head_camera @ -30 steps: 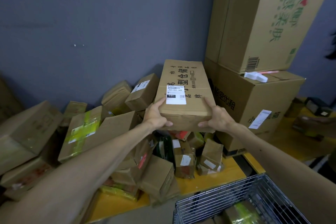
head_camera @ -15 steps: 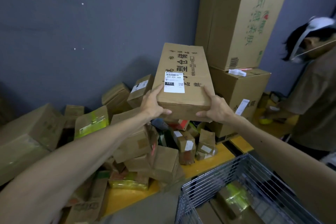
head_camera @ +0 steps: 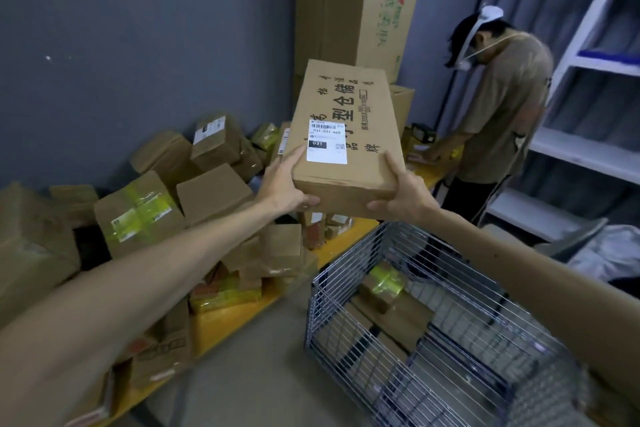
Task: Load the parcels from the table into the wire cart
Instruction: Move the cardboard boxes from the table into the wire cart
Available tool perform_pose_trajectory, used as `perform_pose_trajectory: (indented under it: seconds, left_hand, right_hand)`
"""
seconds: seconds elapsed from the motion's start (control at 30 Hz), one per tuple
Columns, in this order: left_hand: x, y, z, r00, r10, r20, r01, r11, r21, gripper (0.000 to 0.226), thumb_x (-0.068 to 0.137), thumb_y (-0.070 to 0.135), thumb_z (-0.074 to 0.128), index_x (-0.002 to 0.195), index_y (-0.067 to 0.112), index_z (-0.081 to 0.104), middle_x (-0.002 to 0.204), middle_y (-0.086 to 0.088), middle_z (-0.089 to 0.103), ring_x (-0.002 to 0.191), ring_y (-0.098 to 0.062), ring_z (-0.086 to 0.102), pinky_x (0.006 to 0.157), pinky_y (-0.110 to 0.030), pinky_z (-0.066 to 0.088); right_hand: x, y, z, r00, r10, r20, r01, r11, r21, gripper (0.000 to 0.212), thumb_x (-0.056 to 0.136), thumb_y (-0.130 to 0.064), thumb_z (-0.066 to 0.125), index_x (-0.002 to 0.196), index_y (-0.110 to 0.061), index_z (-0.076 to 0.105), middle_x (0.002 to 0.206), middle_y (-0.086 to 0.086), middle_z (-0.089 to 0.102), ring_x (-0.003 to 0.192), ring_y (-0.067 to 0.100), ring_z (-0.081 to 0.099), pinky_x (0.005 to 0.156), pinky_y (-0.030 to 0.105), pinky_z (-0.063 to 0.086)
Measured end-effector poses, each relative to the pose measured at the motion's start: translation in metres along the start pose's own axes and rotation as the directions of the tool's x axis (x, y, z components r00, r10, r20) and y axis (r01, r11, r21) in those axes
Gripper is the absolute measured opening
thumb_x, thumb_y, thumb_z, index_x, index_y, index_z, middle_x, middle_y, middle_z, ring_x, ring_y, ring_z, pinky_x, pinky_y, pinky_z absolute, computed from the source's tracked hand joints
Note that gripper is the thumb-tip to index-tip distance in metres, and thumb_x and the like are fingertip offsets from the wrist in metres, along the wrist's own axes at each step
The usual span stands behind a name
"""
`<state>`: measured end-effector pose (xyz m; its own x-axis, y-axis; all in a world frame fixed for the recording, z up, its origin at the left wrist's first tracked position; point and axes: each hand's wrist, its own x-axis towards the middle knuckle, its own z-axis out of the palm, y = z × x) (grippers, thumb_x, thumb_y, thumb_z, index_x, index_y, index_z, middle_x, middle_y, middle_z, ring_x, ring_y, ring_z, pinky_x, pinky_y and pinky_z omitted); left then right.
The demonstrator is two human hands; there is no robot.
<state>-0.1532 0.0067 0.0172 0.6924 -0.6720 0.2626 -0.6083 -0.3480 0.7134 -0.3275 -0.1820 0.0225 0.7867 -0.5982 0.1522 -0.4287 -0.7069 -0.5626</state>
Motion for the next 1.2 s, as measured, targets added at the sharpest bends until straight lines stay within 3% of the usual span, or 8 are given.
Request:
perform_pose_trajectory:
  seconds: [0.3,0.43,0.53,0.77,0.93,1.0,1.07,1.2]
  left_hand:
    - [-0.022,0.041,0.069,0.969,0.071,0.238,-0.08,0.996,0.029,0.11,0.069,0.021,0.089,0.155,0.037,0.023,0.151,-0.008,0.034,0.139,-0.029,0.031,0.111,-0.045,0.032]
    - [-0.029,0.06,0.116,0.942,0.094,0.322,-0.112,0.993,0.037,0.11,0.068,0.022,0.09,0.156,0.034,0.024,0.148,-0.012,0.036,0.136,-0.032,0.033,0.109,-0.043,0.034]
    - [-0.032,0.071,0.15,0.923,0.076,0.376,-0.098,0.994,0.041,0.113,0.066,0.025,0.091,0.156,0.033,0.024,0.151,-0.011,0.036,0.138,-0.032,0.032,0.111,-0.044,0.034]
    - [-0.038,0.102,0.239,0.861,0.045,0.507,-0.092,0.994,0.067,0.112,0.066,0.023,0.092,0.156,0.029,0.026,0.152,-0.006,0.037,0.139,-0.028,0.032,0.112,-0.04,0.03]
    - [-0.049,0.109,0.297,0.788,-0.029,0.615,-0.026,0.996,0.08,0.114,0.061,0.022,0.094,0.155,0.025,0.029,0.147,-0.005,0.041,0.131,-0.025,0.044,0.11,-0.037,0.04]
    - [-0.054,0.111,0.318,0.763,-0.062,0.643,0.002,0.996,0.093,0.115,0.059,0.02,0.094,0.154,0.025,0.03,0.146,-0.005,0.041,0.131,-0.026,0.045,0.111,-0.04,0.04]
    - [-0.06,0.11,0.34,0.729,-0.095,0.678,0.02,0.993,0.118,0.114,0.06,0.019,0.094,0.154,0.025,0.029,0.148,-0.006,0.038,0.135,-0.027,0.04,0.114,-0.042,0.037]
    - [-0.07,0.097,0.38,0.648,-0.132,0.75,0.036,0.989,0.143,0.11,0.064,0.017,0.09,0.154,0.025,0.027,0.15,-0.002,0.038,0.136,-0.024,0.039,0.113,-0.04,0.036]
  right_hand:
    - [-0.082,0.075,-0.006,0.98,0.191,-0.047,-0.187,0.979,0.078,0.118,0.075,-0.03,0.084,0.158,-0.028,0.0,0.146,0.011,0.035,0.131,0.029,0.039,0.108,0.041,0.04]
    - [-0.111,0.117,-0.014,0.957,0.288,-0.039,-0.28,0.95,0.138,0.115,0.077,-0.021,0.083,0.158,-0.026,0.002,0.147,0.01,0.035,0.129,0.026,0.04,0.101,0.032,0.039]
    - [-0.126,0.146,-0.022,0.947,0.322,-0.018,-0.318,0.94,0.125,0.115,0.076,-0.022,0.083,0.158,-0.026,0.002,0.15,0.01,0.034,0.13,0.027,0.04,0.106,0.037,0.04]
    - [-0.159,0.226,-0.031,0.899,0.435,0.047,-0.436,0.884,0.169,0.112,0.078,-0.019,0.081,0.158,-0.023,0.002,0.15,0.014,0.035,0.129,0.028,0.044,0.103,0.035,0.042]
    - [-0.182,0.28,-0.022,0.861,0.498,0.107,-0.509,0.842,0.18,0.111,0.078,-0.021,0.081,0.158,-0.026,0.005,0.149,0.012,0.038,0.126,0.027,0.047,0.102,0.036,0.047]
    - [-0.193,0.299,-0.015,0.84,0.527,0.128,-0.543,0.814,0.207,0.11,0.078,-0.022,0.081,0.158,-0.026,0.006,0.149,0.012,0.037,0.122,0.024,0.047,0.092,0.026,0.051]
    - [-0.204,0.316,-0.008,0.813,0.561,0.16,-0.583,0.78,0.229,0.107,0.08,-0.02,0.079,0.158,-0.025,0.006,0.149,0.012,0.035,0.111,0.017,0.044,0.071,0.008,0.048]
    - [-0.224,0.345,0.013,0.746,0.616,0.252,-0.665,0.694,0.275,0.109,0.079,-0.014,0.078,0.158,-0.028,0.004,0.146,0.013,0.037,0.1,0.01,0.048,0.059,0.006,0.048]
